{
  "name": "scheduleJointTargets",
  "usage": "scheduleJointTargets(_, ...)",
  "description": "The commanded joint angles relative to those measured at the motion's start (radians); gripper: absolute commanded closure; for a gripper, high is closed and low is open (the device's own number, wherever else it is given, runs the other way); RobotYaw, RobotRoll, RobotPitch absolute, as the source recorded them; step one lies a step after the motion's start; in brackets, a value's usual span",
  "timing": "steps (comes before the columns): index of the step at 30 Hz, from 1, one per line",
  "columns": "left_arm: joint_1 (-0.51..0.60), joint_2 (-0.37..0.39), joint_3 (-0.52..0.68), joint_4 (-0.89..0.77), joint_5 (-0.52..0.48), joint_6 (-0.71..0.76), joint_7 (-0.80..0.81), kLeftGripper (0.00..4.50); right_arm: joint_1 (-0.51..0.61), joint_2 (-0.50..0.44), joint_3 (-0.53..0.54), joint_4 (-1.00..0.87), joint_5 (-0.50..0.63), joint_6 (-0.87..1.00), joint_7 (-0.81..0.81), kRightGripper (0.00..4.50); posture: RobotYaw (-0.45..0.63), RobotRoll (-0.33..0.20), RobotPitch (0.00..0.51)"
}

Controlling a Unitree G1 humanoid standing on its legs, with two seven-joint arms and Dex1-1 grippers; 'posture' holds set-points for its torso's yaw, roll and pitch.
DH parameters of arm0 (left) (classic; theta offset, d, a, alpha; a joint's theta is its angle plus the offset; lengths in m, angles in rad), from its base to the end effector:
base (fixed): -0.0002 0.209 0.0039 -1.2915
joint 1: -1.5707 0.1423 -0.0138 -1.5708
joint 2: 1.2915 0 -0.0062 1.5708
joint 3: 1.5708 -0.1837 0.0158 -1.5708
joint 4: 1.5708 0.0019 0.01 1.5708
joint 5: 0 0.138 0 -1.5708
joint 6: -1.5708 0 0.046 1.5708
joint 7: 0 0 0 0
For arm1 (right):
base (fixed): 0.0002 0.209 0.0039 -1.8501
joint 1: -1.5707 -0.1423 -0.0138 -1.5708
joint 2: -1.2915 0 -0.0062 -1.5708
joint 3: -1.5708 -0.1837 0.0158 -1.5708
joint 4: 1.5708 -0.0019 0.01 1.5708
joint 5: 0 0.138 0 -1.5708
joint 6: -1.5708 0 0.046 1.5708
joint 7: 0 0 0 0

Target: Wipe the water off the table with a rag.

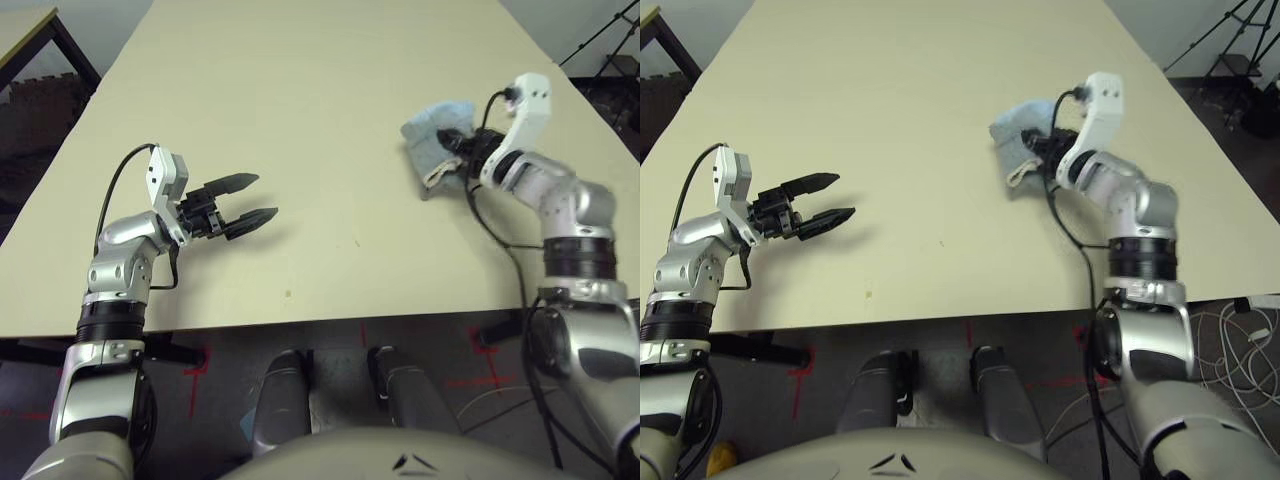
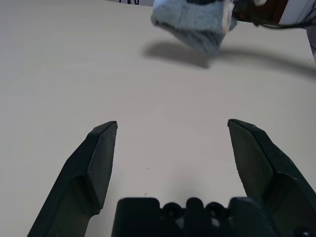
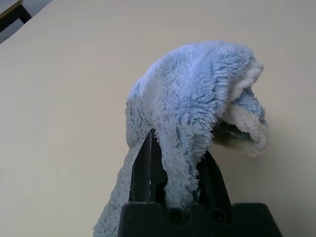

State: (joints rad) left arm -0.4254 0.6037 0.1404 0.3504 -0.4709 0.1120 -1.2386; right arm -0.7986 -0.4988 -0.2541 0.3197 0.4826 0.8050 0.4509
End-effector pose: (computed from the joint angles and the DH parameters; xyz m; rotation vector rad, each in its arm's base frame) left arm 0.2728 0.2875 0.1319 0.0814 -0.0321 -1.0375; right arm 0.3139 -0.2472 0.2022 0.2243 0.1673 0.3925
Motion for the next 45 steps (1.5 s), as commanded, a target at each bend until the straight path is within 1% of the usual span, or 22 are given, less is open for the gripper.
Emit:
scheduleJointTargets(1,-0.008,-0.009,-0.011,0.024,0.015,-0.013,-0.006,0.00,-0.006,-0.044,-0.008,0.071,-0.019,-0.024,0.040,4.41,-0.14,0.000,0.131)
scheduleJointTargets(5,-0.016,-0.010,-0.011,0.035,0.017,-0.018,-0.010,0.00,0.005,-0.067,0.002,0.144,-0.046,-0.056,0.062,4.41,-0.13,0.000,0.130)
scheduleJointTargets(10,-0.018,-0.007,-0.011,0.035,0.017,-0.017,-0.010,0.00,0.033,-0.060,0.006,0.204,-0.078,-0.090,0.075,4.41,-0.13,0.000,0.129)
scheduleJointTargets(14,-0.014,-0.004,-0.011,0.028,0.017,-0.014,-0.010,0.00,0.045,-0.054,0.001,0.292,-0.129,-0.173,0.041,4.41,-0.13,0.000,0.130)
scheduleJointTargets(18,-0.014,0.000,-0.011,0.024,0.017,-0.012,-0.010,0.00,0.041,-0.058,0.019,0.365,-0.181,-0.256,0.034,4.41,-0.13,0.000,0.131)
scheduleJointTargets(25,-0.007,0.008,-0.009,0.017,0.017,-0.011,-0.012,0.00,0.055,-0.072,0.086,0.450,-0.300,-0.384,0.023,4.41,-0.12,0.000,0.137)
scheduleJointTargets(27,-0.006,0.010,-0.008,0.014,0.015,-0.007,-0.011,0.00,0.056,-0.076,0.102,0.457,-0.324,-0.398,0.019,3.68,-0.12,0.000,0.138)
scheduleJointTargets(28,-0.005,0.011,-0.008,0.012,0.014,-0.005,-0.010,0.00,0.058,-0.080,0.101,0.449,-0.330,-0.402,0.015,3.48,-0.12,0.000,0.138)
scheduleJointTargets(30,-0.003,0.013,-0.006,0.009,0.013,-0.004,-0.008,0.00,0.063,-0.087,0.096,0.429,-0.336,-0.405,0.010,2.67,-0.12,0.000,0.139)
scheduleJointTargets(31,-0.002,0.015,-0.004,0.009,0.012,-0.003,-0.008,0.00,0.068,-0.097,0.090,0.402,-0.336,-0.403,0.012,2.37,-0.12,0.000,0.139)
scheduleJointTargets(32,-0.001,0.017,-0.003,0.008,0.012,-0.003,-0.007,0.00,0.074,-0.107,0.086,0.378,-0.336,-0.402,0.014,1.91,-0.12,0.000,0.139)
scheduleJointTargets(34,0.001,0.020,0.000,0.007,0.011,-0.002,-0.006,0.00,0.087,-0.126,0.080,0.331,-0.337,-0.398,0.017,1.14,-0.12,0.000,0.139)
scheduleJointTargets(37,0.001,0.024,0.005,0.009,0.010,-0.004,-0.002,0.00,0.106,-0.155,0.066,0.261,-0.335,-0.397,0.011,0.05,-0.12,0.000,0.139)
scheduleJointTargets(41,-0.011,0.016,0.023,0.024,0.012,-0.022,0.025,0.00,0.118,-0.162,0.019,0.197,-0.309,-0.450,-0.014,0.01,-0.13,0.000,0.138)
scheduleJointTargets(43,-0.012,0.003,0.043,0.026,0.012,-0.047,0.061,0.00,0.114,-0.130,-0.041,0.185,-0.259,-0.522,-0.021,0.01,-0.13,0.000,0.137)
scheduleJointTargets(45,-0.023,-0.016,0.072,0.044,0.019,-0.081,0.130,0.00,0.115,-0.095,-0.093,0.177,-0.205,-0.564,-0.016,0.01,-0.13,0.000,0.137)
